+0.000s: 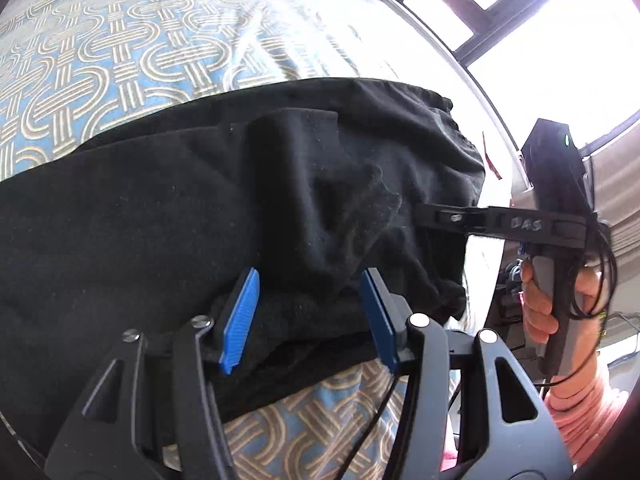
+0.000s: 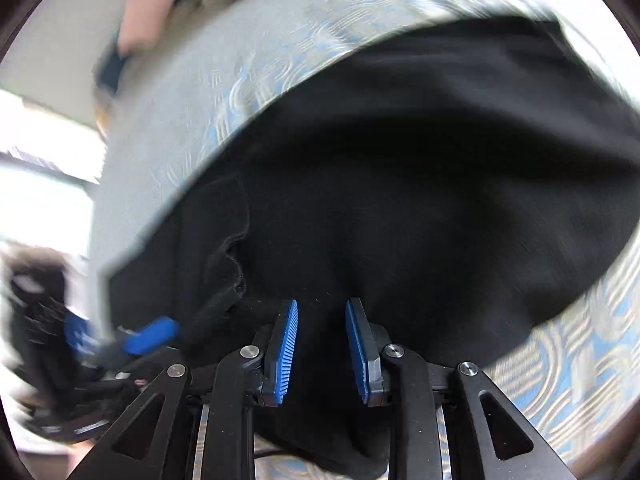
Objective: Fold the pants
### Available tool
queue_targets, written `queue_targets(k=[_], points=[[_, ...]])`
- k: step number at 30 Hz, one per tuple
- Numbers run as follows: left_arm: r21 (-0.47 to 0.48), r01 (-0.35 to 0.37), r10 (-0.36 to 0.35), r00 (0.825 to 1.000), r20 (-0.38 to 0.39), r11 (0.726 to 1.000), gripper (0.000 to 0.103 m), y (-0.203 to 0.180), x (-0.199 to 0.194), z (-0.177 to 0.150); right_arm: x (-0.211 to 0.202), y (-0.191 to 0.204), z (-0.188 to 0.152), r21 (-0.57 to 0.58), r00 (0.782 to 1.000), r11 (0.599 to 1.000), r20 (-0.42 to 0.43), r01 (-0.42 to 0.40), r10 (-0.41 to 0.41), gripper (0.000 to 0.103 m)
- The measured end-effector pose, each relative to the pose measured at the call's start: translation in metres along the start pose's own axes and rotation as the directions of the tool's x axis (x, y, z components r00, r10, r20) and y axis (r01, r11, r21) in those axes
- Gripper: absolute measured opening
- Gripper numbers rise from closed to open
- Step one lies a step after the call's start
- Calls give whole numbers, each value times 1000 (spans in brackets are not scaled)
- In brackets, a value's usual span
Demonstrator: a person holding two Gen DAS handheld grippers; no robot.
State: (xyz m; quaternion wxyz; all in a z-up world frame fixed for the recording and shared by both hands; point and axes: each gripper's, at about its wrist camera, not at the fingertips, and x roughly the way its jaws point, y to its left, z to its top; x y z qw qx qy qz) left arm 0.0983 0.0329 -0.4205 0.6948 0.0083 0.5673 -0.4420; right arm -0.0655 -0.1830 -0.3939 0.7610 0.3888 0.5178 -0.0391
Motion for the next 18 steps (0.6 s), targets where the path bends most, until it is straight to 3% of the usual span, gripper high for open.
queue_targets(k=[2,3,5,6,7,9,13,17,18], points=[[16,1,-2,1000,11,1000,54,-1,-8,-4,-28,-22,-8,36,994,997,89,-69,66,26],[15,1,-1,1000,14,1000,54,0,-12,-5,-45,-34,-13,56,986,996,155,-74,65,31],[5,13,-13,1000,15,1000,54,-1,-13,-3,-76,-62,-18,138,958,988,285,-66,25,49],[-2,21,-21,1000,17,1000,54,0,-12,-1,-88,-78,-20,187,941,980,339,-63,-4,65],[-9,26,-26,999,21,1000,54,0,-10,3,-98,-94,-20,252,924,967,379,-47,-54,71],[-12,38,-38,999,24,999,54,-6,-5,8,-103,-121,-16,344,913,938,397,-49,-98,71],[-8,30,-30,999,-12,1000,55,-11,15,11,-83,-164,4,432,913,867,404,-246,58,71],[3,-24,24,1000,-3,1000,55,-16,26,6,-60,-162,31,462,915,842,393,-278,87,71],[13,-33,33,999,-1,999,55,-19,25,6,-59,-159,36,464,919,844,386,-270,82,50]])
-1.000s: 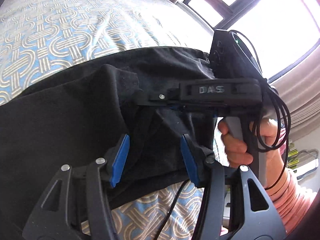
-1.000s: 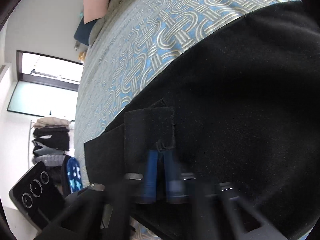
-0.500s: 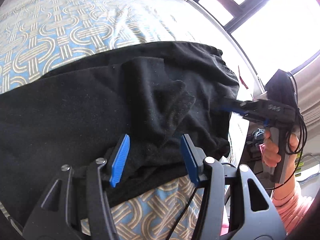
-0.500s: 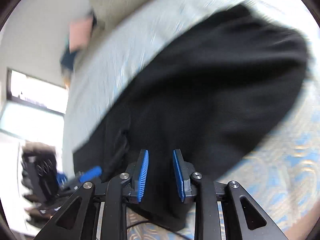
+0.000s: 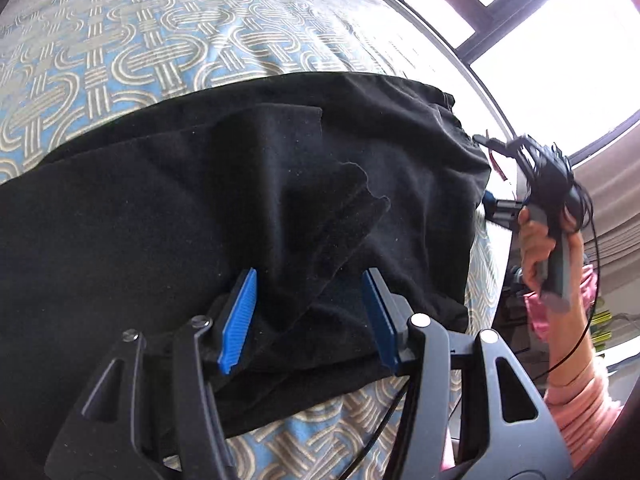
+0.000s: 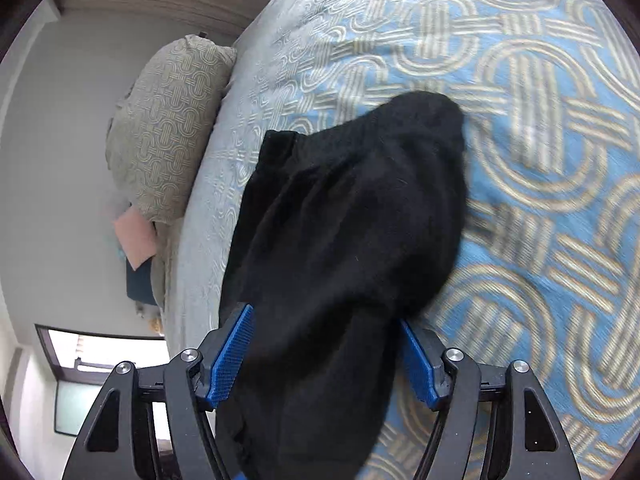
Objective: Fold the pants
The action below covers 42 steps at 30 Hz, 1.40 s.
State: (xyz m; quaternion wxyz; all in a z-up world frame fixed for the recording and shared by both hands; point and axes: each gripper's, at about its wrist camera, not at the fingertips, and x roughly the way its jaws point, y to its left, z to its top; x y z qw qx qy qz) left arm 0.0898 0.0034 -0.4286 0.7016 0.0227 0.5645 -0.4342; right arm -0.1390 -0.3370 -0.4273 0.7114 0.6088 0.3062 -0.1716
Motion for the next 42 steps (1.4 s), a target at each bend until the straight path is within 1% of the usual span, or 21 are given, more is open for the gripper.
queue_targets(k=[1,4,7,9,10,11,12,13,16,18,19,22,25,27,28,30,33,35,37,40,42], points=[[13,2,-2,1000,0,1000,55,-4,-4,-1,3,10,3,-28,999,999,-17,36,-36,6],[18,18,-18,1000,2,1000,55,-7,-15,-8,0,46,-1,-165,994,980,11,109,-109,8],[-3,4,-4,999,34,1000,55,0,-39,-21,-21,113,-29,-411,988,899,103,151,-119,8],[-42,25,-23,999,47,999,55,9,-54,-30,-29,159,-58,-543,983,821,140,177,-120,8],[-65,33,-29,998,57,997,55,15,-63,-35,-32,187,-80,-621,981,761,154,188,-117,8],[-97,29,-22,997,77,995,55,24,-76,-42,-32,206,-99,-667,982,722,157,187,-109,8],[-119,20,-9,996,94,993,55,31,-86,-47,-31,230,-125,-734,984,656,152,175,-93,8],[-159,4,17,992,125,987,55,45,-103,-55,-30,246,-148,-777,986,608,143,162,-80,8],[-281,-18,73,980,186,960,55,83,-148,-75,-11,296,-232,-898,997,433,59,71,-40,8],[-344,-44,128,966,225,938,55,105,-177,-88,8,316,-279,-936,999,352,-13,3,-41,8],[-363,-67,163,957,240,929,55,113,-189,-94,24,323,-316,-956,996,289,-63,-44,-58,8],[-427,-134,273,920,282,894,56,140,-228,-117,61,316,-393,-980,980,163,-139,-115,-142,8],[-485,-152,317,906,280,861,57,162,-239,-133,100,279,-449,-986,943,88,-160,-140,-293,8],[-494,-148,314,909,273,857,57,170,-235,-137,129,268,-451,-989,922,79,-144,-123,-360,10],[-494,-145,308,913,266,857,57,171,-230,-137,136,262,-451,-990,913,90,-138,-112,-384,11],[-475,-132,277,928,250,870,57,168,-212,-130,137,263,-443,-981,908,151,-169,-119,-383,15],[-423,-113,231,943,238,899,57,161,-197,-118,120,265,-427,-968,912,217,-198,-125,-360,30],[-394,-107,217,945,246,913,57,155,-192,-111,105,264,-414,-968,923,222,-185,-113,-338,37],[-394,-84,197,946,256,915,57,153,-193,-104,93,260,-405,-974,933,204,-159,-95,-322,48],[-413,-44,172,945,278,910,57,158,-200,-102,78,237,-394,-981,934,190,-111,-48,-339,51],[-431,-36,175,941,289,902,57,163,-203,-102,74,228,-377,-978,928,207,-78,-1,-365,51]])
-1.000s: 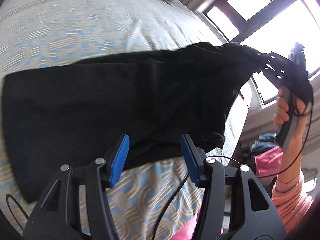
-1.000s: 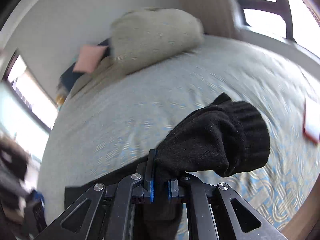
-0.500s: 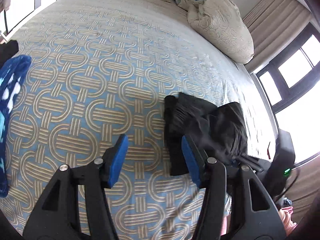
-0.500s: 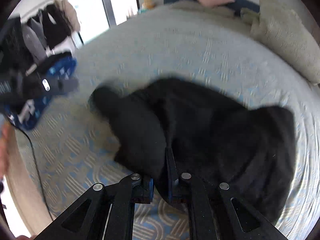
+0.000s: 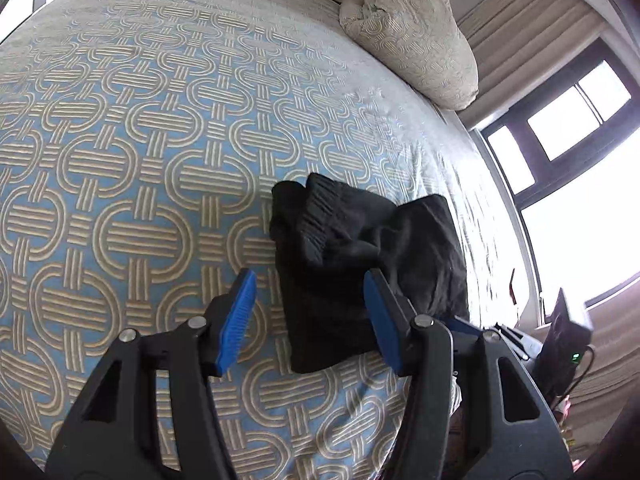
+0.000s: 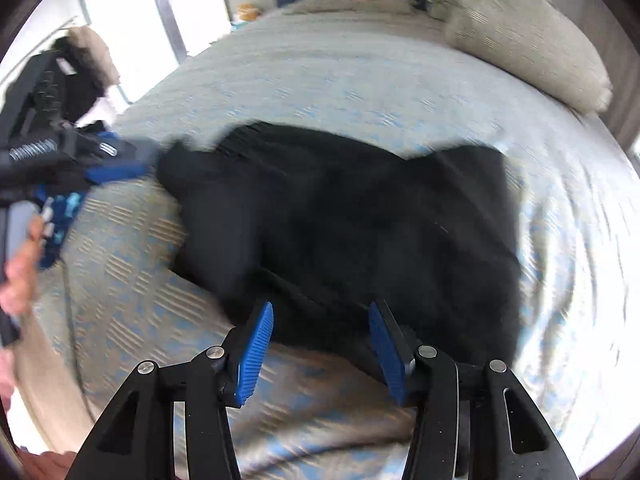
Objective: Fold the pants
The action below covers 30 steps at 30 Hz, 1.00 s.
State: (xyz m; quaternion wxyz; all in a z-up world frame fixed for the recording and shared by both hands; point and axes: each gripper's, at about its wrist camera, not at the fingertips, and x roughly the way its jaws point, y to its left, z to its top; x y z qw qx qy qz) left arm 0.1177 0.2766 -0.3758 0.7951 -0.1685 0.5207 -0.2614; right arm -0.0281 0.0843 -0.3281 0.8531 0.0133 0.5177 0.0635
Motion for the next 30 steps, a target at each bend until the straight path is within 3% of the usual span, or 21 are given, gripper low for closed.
queue_targets(k=[3,5,8,10,12,14,16,22,27,30], points=[[-15,5,-5,1000,10,1000,57,2,0,3,-1,-46,-18,145,999,989,-29,30,-26,51],[-4,17,-17,1000,-9,1000,60,-1,5,2,-4,-82,-34,280,999,959,-33,30,-22,51],[35,6,-4,999,-53,999,61,-9,19,-3,-9,-130,-61,451,995,887,-47,97,-85,51],[56,-8,13,996,-84,998,61,-14,29,-6,-8,-161,-79,553,984,815,-119,177,-133,51],[65,-23,29,994,-101,998,61,-17,37,-8,-14,-172,-85,606,994,788,-80,105,-70,51],[65,-28,34,996,-86,997,61,-18,37,-3,-28,-171,-78,602,1000,798,20,-10,-3,51],[73,-30,34,998,-54,997,61,-21,37,9,-36,-163,-58,542,998,839,60,-34,1,51],[130,-30,35,999,-39,991,66,-36,60,45,-13,-142,11,420,996,904,62,-83,62,53],[212,-66,92,989,-114,975,72,-46,98,50,29,-145,42,423,998,904,6,-58,61,56],[240,-92,124,985,-124,966,72,-47,111,46,51,-145,48,418,994,903,6,-100,108,58]])
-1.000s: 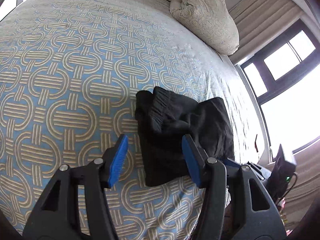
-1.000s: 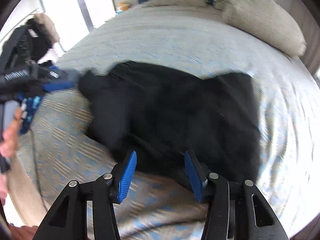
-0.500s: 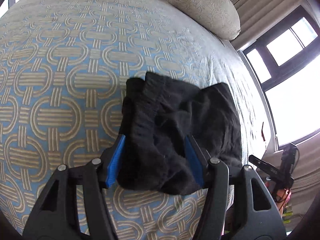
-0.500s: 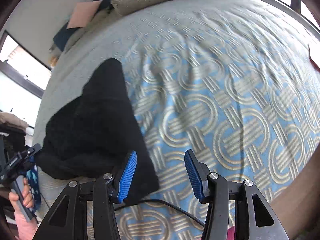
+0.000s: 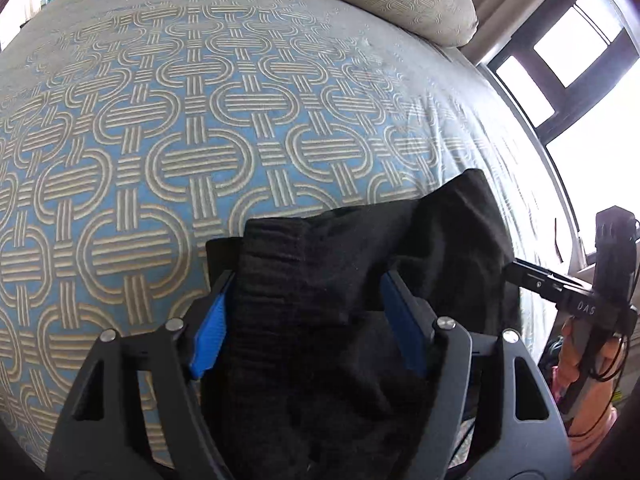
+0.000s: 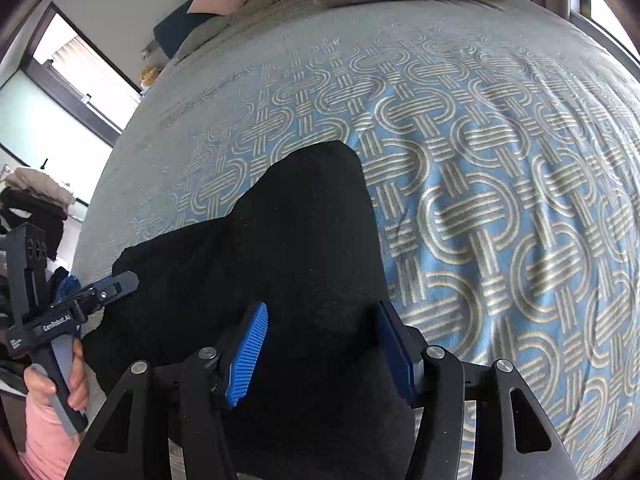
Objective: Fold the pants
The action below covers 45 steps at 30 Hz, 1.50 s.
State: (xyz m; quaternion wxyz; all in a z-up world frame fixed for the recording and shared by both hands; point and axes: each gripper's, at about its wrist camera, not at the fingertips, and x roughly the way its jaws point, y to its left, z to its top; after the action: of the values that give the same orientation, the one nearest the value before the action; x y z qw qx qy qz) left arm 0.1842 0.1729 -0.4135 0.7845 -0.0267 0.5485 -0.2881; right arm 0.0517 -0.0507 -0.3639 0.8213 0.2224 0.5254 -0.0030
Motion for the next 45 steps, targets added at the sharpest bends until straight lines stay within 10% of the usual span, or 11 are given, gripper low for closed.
queue_targets(k=[2,4,7,11,17,21,25,32,37,45], points=[[9,-1,1,1000,13,1000,69,-2,1,-1,7,6,4,-38,1000,999,12,20,-19,57],[13,17,-18,1000,19,1000,25,-3,-1,-1,8,5,5,-40,999,998,15,52,-51,18],[-39,76,-72,993,93,996,19,-5,-23,-4,-3,-14,2,86,999,996,37,-14,11,14],[-39,135,-119,955,273,990,26,-13,-70,-13,-10,-55,-5,253,990,959,87,-131,112,14],[-153,-28,41,996,80,988,34,13,-10,-16,2,-79,-14,311,989,939,78,-147,129,33],[-221,18,12,991,134,975,57,27,-31,-26,-27,-58,-28,205,995,978,102,-39,18,43],[-199,-26,58,986,155,980,64,32,-54,-36,-42,-40,-55,131,992,984,59,-121,114,48],[-118,-7,0,998,-58,993,65,14,-13,-71,-27,-35,-102,60,1000,998,1,-11,11,54],[-63,-51,48,998,-40,997,65,3,-12,-87,-32,-29,-107,48,992,991,-19,124,-123,63],[-61,-61,59,998,-22,996,65,4,-20,-90,-43,-35,-115,126,997,989,-17,78,-76,63]])
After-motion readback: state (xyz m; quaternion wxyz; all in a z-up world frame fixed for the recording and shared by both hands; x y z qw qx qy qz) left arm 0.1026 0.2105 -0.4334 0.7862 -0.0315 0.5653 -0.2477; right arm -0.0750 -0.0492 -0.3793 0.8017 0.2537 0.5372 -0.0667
